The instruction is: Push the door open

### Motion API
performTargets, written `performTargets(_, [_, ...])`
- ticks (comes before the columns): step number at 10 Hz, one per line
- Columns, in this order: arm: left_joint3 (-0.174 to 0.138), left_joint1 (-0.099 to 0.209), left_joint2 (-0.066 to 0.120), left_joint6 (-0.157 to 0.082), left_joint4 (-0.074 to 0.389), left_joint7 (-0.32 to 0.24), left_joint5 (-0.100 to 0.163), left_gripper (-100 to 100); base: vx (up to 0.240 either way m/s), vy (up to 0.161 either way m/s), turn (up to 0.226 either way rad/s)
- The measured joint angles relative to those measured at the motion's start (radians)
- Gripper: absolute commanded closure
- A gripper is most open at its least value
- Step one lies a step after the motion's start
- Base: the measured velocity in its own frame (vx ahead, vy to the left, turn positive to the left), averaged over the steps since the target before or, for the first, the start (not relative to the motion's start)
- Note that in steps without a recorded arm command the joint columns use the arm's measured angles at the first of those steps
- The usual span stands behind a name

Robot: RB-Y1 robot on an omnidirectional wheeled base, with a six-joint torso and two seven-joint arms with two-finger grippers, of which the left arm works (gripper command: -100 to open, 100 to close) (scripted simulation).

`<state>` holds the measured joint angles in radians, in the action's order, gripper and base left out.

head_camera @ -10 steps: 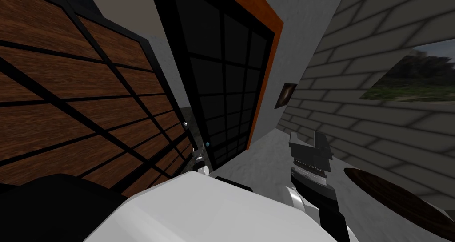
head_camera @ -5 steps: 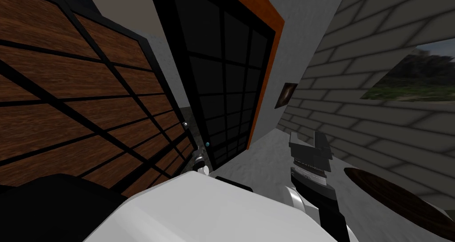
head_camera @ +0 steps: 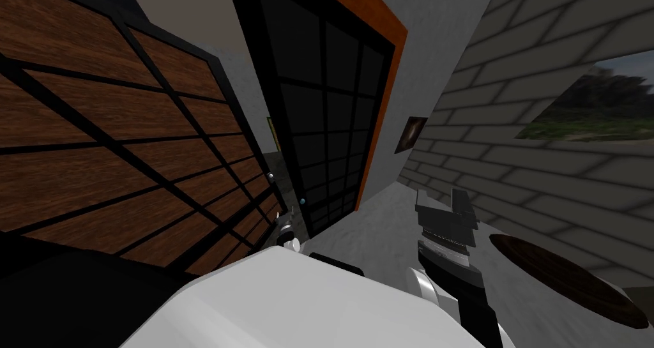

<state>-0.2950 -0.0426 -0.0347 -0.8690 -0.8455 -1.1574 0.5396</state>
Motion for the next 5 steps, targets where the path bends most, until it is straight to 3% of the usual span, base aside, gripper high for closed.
performTargets(5, [0.01, -0.002, 0.017, -0.008, 0.002, -0.005, -0.003, -100, -0.261, 0.042, 0.004])
